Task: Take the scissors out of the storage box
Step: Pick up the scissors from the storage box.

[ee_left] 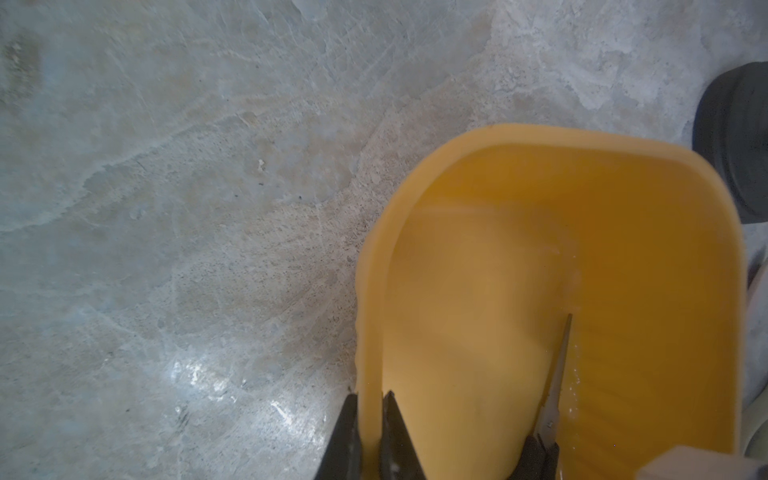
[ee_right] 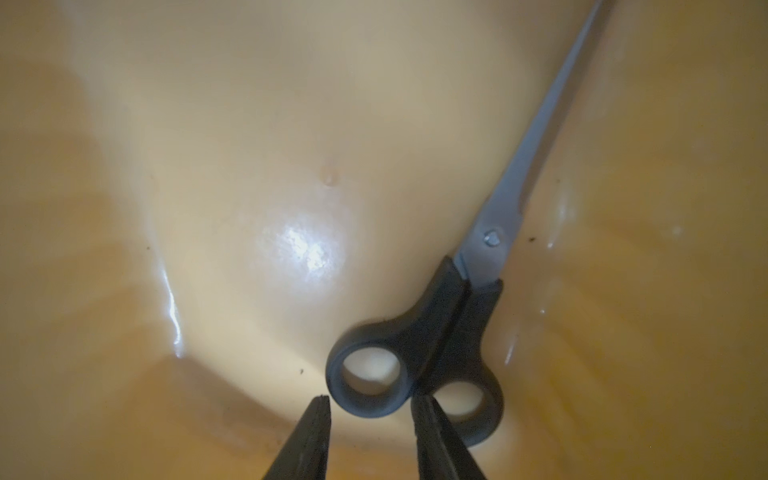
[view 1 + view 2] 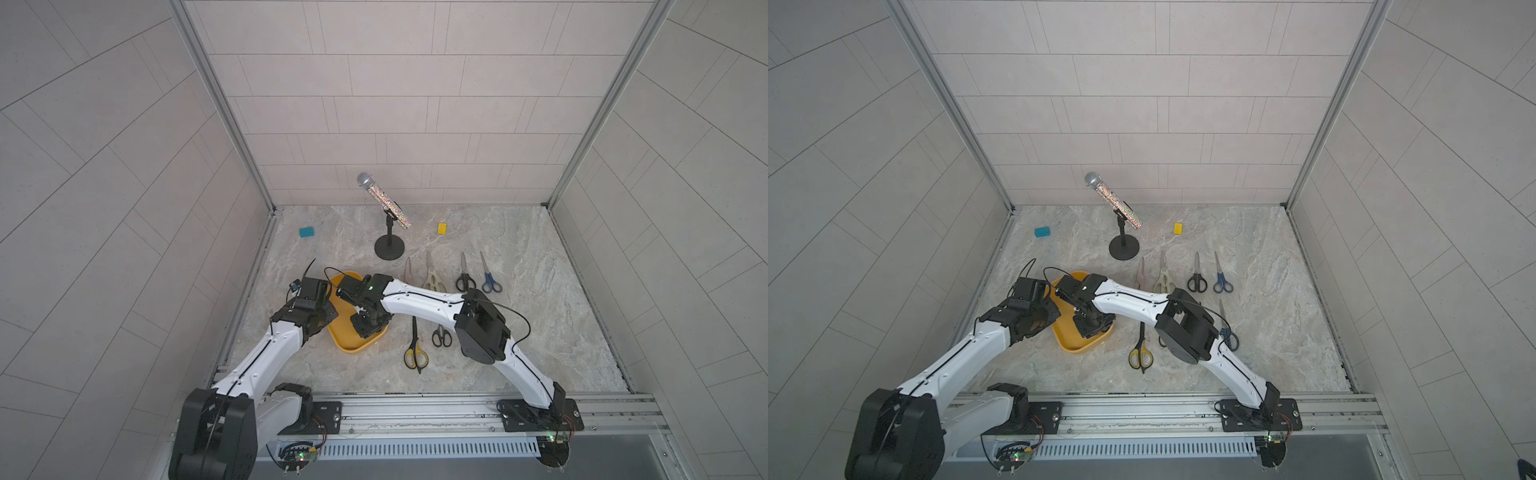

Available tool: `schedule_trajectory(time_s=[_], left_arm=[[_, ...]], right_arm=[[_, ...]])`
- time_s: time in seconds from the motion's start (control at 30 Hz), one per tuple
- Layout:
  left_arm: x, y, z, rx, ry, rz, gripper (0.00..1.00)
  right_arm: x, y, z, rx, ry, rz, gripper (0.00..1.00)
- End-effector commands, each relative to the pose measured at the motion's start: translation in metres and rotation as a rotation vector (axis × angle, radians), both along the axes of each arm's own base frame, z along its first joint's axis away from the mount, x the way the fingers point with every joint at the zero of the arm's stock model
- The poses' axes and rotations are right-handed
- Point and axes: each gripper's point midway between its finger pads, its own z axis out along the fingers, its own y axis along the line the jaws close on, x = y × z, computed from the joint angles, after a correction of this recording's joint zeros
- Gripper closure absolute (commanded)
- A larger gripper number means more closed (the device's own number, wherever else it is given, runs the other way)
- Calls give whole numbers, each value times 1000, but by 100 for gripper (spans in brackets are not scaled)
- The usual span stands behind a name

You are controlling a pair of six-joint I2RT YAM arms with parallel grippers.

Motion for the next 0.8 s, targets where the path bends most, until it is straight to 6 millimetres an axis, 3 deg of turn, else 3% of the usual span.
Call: schedule_trajectory(time_s=[0.0, 0.27, 0.47, 0.77], left_arm=[[1, 1, 0, -9, -19, 17, 100], [0, 1, -1, -13, -18, 17, 100], [0, 1, 0, -11, -20, 17, 100], [1, 1, 0, -7, -14, 17, 100]], right_arm=[[13, -7, -18, -26, 27, -39, 62], [36, 10, 7, 79, 9, 8, 61], [38, 0, 26, 44, -38, 19, 61], [23, -17, 5, -80, -26, -26, 65]])
